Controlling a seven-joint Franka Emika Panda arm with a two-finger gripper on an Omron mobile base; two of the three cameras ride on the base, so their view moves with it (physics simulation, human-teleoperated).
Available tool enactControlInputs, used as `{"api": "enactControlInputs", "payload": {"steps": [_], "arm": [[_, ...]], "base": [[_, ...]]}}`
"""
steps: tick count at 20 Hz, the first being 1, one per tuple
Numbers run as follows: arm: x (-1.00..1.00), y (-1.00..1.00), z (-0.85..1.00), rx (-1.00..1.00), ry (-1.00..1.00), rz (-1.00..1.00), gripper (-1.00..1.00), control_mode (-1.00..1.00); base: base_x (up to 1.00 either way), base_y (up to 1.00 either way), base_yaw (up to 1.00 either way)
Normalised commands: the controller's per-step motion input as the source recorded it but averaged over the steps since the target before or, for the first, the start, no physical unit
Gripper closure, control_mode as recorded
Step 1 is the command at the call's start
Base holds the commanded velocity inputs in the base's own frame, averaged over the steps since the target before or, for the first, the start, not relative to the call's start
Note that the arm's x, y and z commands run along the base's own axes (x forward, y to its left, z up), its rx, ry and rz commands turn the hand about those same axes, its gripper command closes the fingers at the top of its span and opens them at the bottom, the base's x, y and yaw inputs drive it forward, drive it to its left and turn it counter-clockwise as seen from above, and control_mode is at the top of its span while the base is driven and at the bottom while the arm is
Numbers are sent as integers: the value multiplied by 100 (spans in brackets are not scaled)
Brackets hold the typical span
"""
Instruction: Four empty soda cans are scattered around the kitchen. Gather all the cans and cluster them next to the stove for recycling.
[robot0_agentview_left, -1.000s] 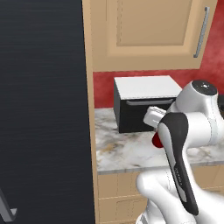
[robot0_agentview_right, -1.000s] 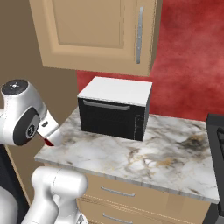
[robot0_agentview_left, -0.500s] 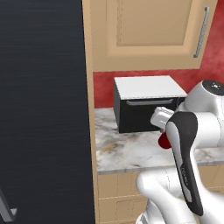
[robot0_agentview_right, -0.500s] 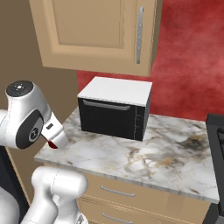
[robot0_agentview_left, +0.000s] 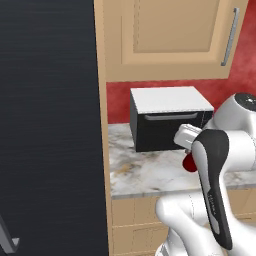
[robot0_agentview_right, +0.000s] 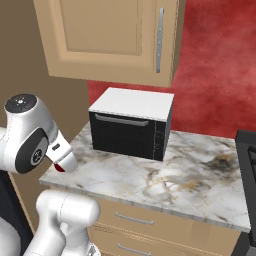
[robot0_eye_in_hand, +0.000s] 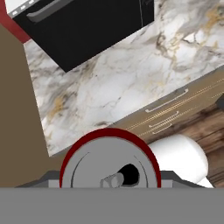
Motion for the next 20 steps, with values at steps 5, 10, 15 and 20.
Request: {"api": "enactControlInputs", "payload": {"steps": [5, 10, 15, 20], "arm": [[0, 0, 0, 0, 0, 0, 100, 100], [0, 0, 0, 0, 0, 0, 100, 100], [0, 0, 0, 0, 0, 0, 100, 100], [0, 0, 0, 0, 0, 0, 100, 100]], "base": [[-23, -11, 0], [-37, -18, 0], [-37, -16, 0], [-40, -27, 0]]}}
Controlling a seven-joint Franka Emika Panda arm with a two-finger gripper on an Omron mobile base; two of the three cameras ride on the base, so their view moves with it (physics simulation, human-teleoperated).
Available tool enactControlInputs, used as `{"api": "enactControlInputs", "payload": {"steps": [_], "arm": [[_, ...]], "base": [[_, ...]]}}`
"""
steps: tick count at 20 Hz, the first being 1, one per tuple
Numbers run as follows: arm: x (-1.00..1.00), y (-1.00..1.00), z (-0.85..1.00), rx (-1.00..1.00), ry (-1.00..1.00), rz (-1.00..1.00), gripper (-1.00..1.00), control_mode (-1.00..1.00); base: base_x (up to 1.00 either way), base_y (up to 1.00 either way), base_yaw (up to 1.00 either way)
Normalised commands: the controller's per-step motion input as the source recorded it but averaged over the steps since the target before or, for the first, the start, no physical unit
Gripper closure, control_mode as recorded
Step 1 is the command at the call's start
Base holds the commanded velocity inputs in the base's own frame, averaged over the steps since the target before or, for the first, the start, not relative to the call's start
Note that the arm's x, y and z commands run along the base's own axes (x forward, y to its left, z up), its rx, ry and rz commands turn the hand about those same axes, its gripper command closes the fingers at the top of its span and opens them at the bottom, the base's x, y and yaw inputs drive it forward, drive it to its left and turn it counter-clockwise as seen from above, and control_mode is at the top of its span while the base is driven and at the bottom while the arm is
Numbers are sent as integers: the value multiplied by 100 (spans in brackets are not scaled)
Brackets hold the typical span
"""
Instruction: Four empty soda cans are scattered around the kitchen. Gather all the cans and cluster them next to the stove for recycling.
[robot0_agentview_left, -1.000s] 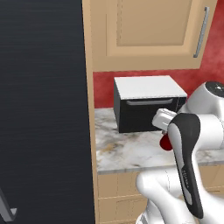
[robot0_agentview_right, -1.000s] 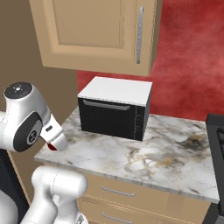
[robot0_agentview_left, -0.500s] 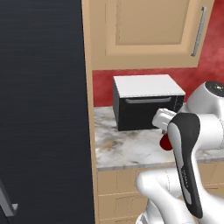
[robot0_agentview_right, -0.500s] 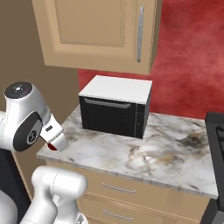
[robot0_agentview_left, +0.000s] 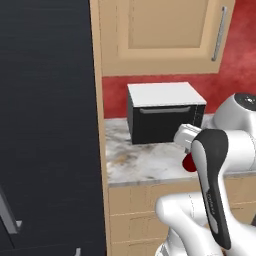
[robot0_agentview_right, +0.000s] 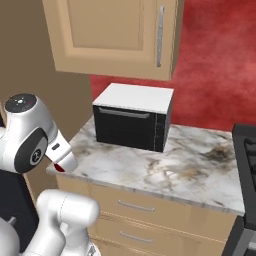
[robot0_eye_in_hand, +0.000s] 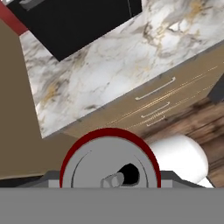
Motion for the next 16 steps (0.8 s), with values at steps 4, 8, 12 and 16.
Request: {"api": "enactControlInputs", "payload": {"steps": [4, 8, 12, 16], "arm": [[0, 0, 0, 0, 0, 0, 100, 100], [0, 0, 0, 0, 0, 0, 100, 100], [0, 0, 0, 0, 0, 0, 100, 100], [0, 0, 0, 0, 0, 0, 100, 100]], "base": [[-46, -41, 0], [-53, -54, -2], [-55, -56, -4], [-51, -52, -5]]}}
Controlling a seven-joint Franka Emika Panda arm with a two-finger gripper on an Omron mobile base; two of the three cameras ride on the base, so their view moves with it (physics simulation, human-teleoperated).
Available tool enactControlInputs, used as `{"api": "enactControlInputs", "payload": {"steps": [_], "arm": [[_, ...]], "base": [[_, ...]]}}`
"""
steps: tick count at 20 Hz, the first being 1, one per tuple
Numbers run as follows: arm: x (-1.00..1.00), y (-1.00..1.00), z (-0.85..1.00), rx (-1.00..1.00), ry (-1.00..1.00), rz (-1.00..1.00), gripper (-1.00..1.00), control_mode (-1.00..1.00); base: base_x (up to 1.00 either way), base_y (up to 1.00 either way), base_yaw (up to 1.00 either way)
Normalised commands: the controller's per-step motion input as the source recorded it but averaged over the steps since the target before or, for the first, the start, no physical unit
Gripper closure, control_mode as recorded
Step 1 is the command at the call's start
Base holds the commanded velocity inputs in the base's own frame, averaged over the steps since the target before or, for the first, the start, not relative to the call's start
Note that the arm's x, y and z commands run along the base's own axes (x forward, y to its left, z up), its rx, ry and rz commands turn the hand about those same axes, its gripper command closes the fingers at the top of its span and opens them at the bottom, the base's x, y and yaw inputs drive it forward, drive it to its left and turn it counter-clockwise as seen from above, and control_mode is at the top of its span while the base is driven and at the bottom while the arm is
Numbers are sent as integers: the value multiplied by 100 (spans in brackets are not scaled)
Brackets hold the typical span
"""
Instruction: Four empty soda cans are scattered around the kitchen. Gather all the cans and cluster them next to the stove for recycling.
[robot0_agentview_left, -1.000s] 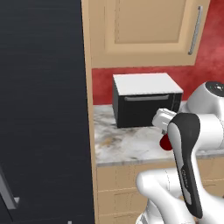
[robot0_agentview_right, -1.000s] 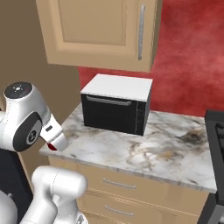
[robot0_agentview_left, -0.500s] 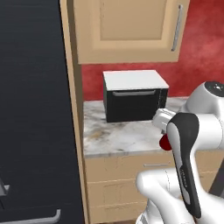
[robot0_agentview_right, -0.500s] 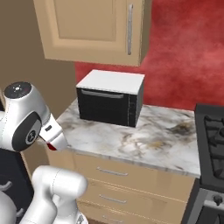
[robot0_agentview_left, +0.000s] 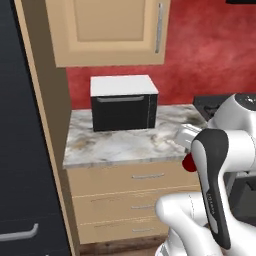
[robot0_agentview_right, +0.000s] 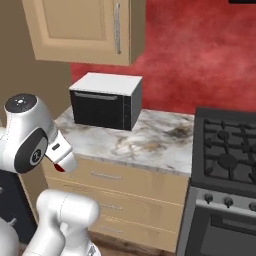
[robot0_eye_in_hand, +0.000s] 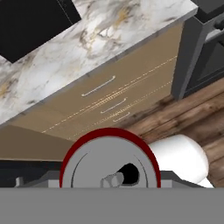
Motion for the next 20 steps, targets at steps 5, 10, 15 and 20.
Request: {"api": "enactControlInputs", "payload": {"steps": [5, 10, 15, 20], "arm": [[0, 0, 0, 0, 0, 0, 100, 100], [0, 0, 0, 0, 0, 0, 100, 100], [0, 0, 0, 0, 0, 0, 100, 100], [0, 0, 0, 0, 0, 0, 100, 100]], "base": [[-45, -49, -4], [-31, -49, -3], [-26, -62, -1], [-29, -65, -1]]}}
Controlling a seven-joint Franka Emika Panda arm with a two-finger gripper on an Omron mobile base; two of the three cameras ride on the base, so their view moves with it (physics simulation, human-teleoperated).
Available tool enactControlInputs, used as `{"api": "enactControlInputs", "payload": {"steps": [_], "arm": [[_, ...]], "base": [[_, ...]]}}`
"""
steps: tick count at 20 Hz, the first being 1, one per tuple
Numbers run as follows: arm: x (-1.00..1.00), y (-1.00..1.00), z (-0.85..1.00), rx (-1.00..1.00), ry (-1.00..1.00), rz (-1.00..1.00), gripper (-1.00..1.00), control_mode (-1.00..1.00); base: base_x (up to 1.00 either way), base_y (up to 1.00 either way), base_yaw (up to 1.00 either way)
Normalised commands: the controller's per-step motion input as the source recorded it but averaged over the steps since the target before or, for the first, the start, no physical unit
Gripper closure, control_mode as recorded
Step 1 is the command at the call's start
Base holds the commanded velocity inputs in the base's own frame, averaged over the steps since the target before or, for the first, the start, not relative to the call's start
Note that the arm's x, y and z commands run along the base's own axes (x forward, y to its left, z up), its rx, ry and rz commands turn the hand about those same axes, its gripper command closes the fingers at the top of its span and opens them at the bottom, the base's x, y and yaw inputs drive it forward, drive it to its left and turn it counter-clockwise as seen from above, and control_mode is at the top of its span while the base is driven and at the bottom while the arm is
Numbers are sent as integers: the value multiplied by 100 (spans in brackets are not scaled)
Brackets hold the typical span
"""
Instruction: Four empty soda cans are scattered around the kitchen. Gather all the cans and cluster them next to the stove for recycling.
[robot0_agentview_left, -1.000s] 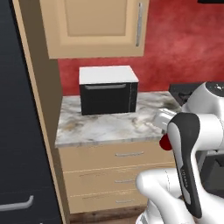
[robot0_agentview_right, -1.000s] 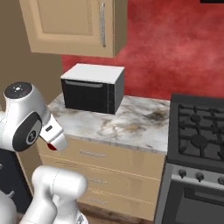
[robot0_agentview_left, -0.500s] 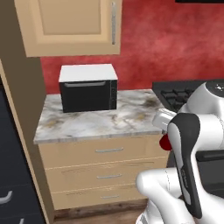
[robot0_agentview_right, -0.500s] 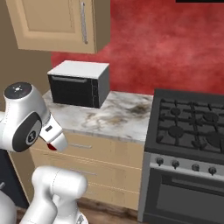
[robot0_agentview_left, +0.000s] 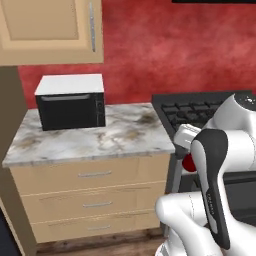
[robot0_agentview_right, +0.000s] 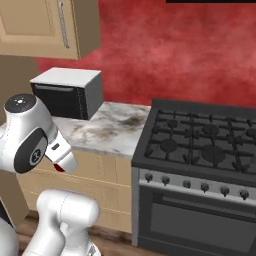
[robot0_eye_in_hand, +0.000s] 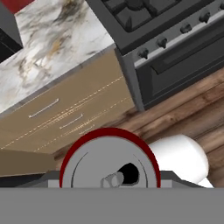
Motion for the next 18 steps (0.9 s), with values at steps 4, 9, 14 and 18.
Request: {"api": "enactControlInputs", "payload": {"steps": [4, 9, 14, 18], "arm": [[0, 0, 0, 0, 0, 0, 100, 100], [0, 0, 0, 0, 0, 0, 100, 100], [0, 0, 0, 0, 0, 0, 100, 100], [0, 0, 0, 0, 0, 0, 100, 100]], "base": [[-28, -63, -1], [-29, -59, -2], [-31, -61, -3], [-30, -57, -1]]}}
